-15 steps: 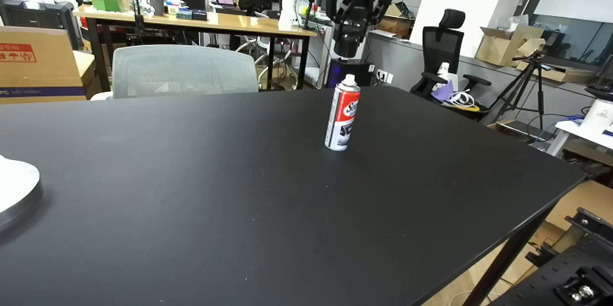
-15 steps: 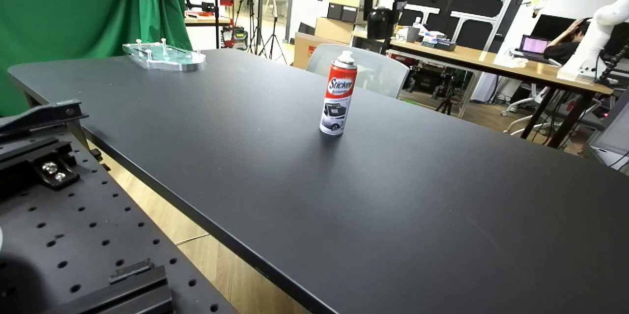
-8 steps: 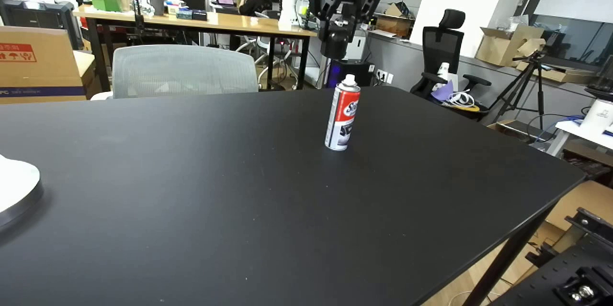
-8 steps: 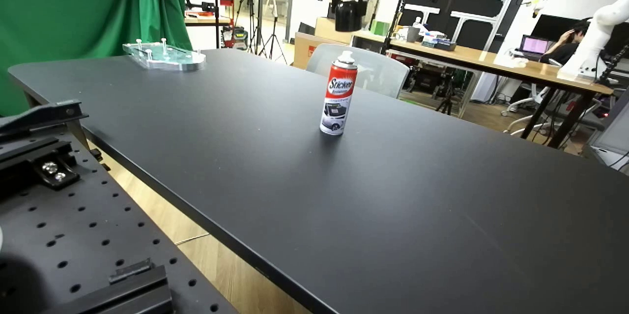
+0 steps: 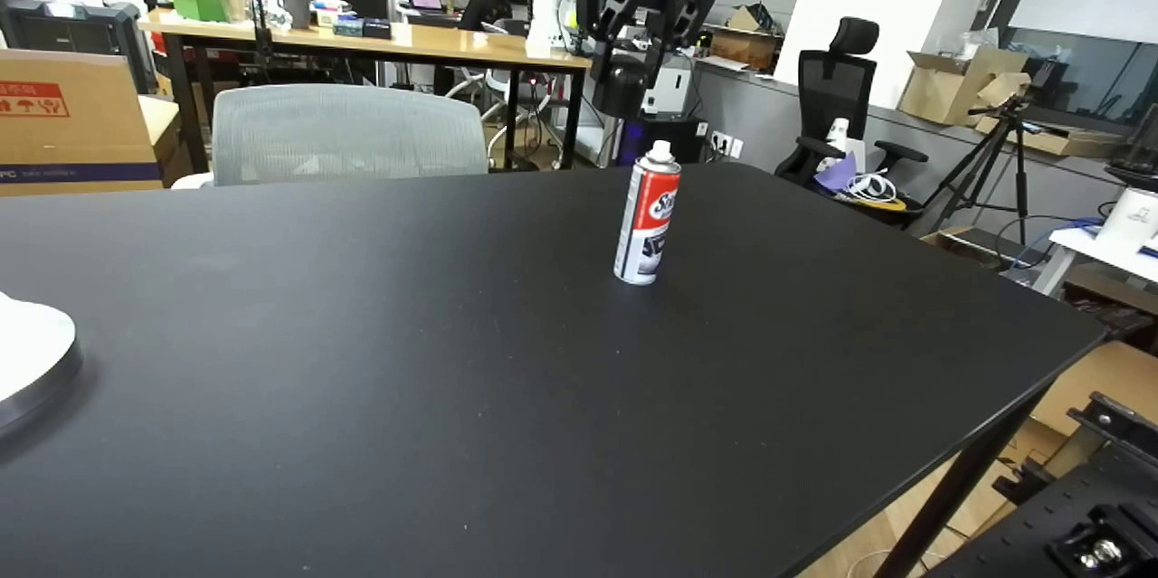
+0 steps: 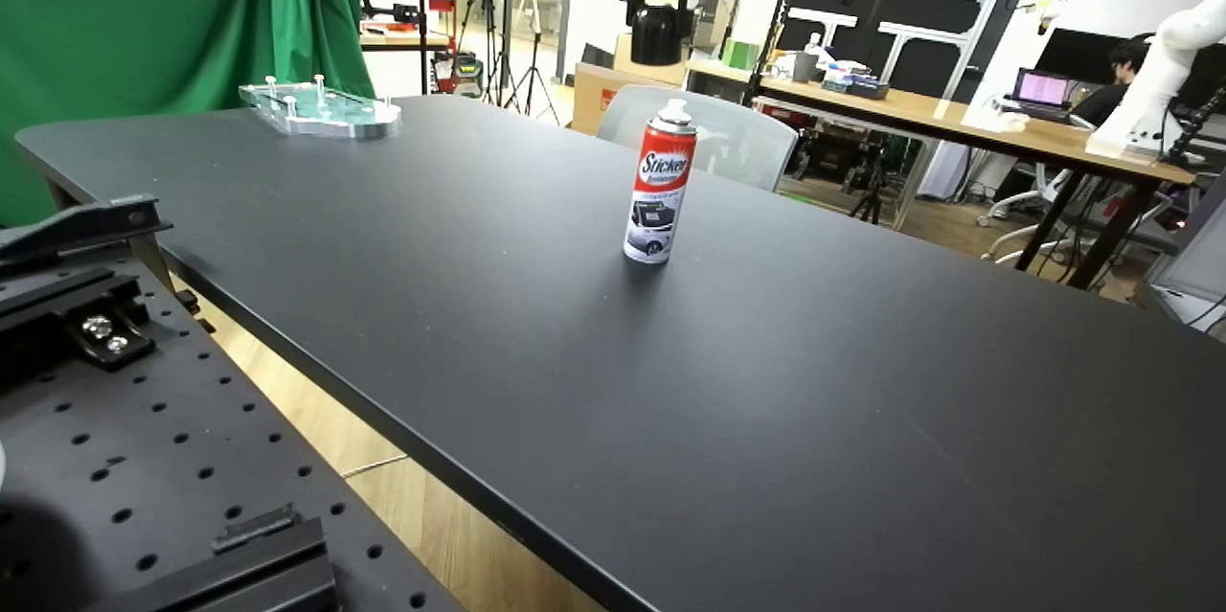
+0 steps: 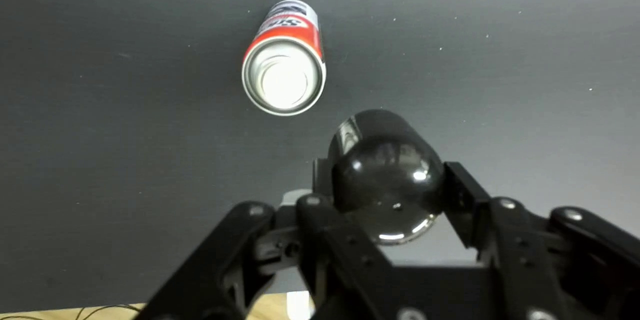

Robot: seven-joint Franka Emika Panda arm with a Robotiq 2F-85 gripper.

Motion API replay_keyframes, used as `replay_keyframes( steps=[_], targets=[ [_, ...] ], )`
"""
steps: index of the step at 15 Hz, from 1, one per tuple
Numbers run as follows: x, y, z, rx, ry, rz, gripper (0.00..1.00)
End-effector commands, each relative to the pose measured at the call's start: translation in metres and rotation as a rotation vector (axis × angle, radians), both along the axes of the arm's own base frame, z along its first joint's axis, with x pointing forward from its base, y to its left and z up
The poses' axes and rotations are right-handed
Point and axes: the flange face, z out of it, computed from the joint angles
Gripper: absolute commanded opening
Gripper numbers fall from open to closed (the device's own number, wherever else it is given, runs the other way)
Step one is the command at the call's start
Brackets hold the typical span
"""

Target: Put the black cap on the can

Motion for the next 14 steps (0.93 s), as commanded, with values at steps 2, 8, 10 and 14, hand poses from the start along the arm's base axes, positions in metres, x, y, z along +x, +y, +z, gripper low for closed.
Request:
replay_keyframes(
  steps=[2, 8, 10, 14],
  targets=[
    [-0.009, -0.017, 0.015, 0.033, 0.015, -0.023, 0.32],
    [-0.007, -0.041, 0.005, -0.006, 0.034, -0.077, 0.32],
    [-0.010, -0.045, 0.001, -0.008, 0.049, -0.078, 0.32],
    [-0.022, -0.045, -0.006, 0.003, 0.094, -0.068, 0.32]
  ],
)
